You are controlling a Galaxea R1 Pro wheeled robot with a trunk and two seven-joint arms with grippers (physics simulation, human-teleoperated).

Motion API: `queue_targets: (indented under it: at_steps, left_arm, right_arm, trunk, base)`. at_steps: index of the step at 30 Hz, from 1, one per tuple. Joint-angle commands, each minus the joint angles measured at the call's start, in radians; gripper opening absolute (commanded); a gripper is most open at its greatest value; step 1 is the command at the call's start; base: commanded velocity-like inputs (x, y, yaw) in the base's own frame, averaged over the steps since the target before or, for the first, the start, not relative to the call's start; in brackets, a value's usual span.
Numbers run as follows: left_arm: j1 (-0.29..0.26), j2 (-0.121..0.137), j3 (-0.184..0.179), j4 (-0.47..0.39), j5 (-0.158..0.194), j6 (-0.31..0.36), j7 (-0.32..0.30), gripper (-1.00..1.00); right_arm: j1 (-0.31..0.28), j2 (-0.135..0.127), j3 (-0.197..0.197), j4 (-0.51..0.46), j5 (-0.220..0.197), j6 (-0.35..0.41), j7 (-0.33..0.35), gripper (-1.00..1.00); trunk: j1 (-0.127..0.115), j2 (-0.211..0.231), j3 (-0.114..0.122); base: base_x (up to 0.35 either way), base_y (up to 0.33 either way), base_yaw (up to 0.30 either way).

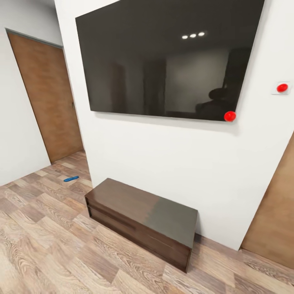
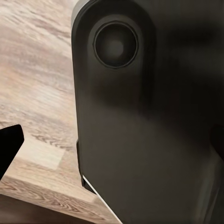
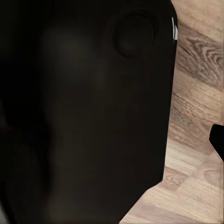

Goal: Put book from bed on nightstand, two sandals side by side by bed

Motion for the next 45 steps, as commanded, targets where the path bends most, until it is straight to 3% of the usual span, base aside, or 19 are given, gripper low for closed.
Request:
queue_targets:
  at_steps: [1,45]
  left_arm:
    - [-0.001,0.000,0.000,0.000,0.000,0.000,0.000,1.00]
    - [-0.001,-0.002,-0.001,-0.001,-0.001,-0.005,-0.002,1.00]
  right_arm:
    - [0.000,0.000,-0.001,0.000,0.000,0.000,0.000,1.00]
    - [0.000,0.002,0.010,-0.010,0.004,0.000,0.000,1.00]
  trunk:
    - [0.000,0.000,-0.001]
    - [0.000,0.000,-0.001]
  base:
    - [0.000,0.000,0.246]
    - [0.000,0.000,0.246]
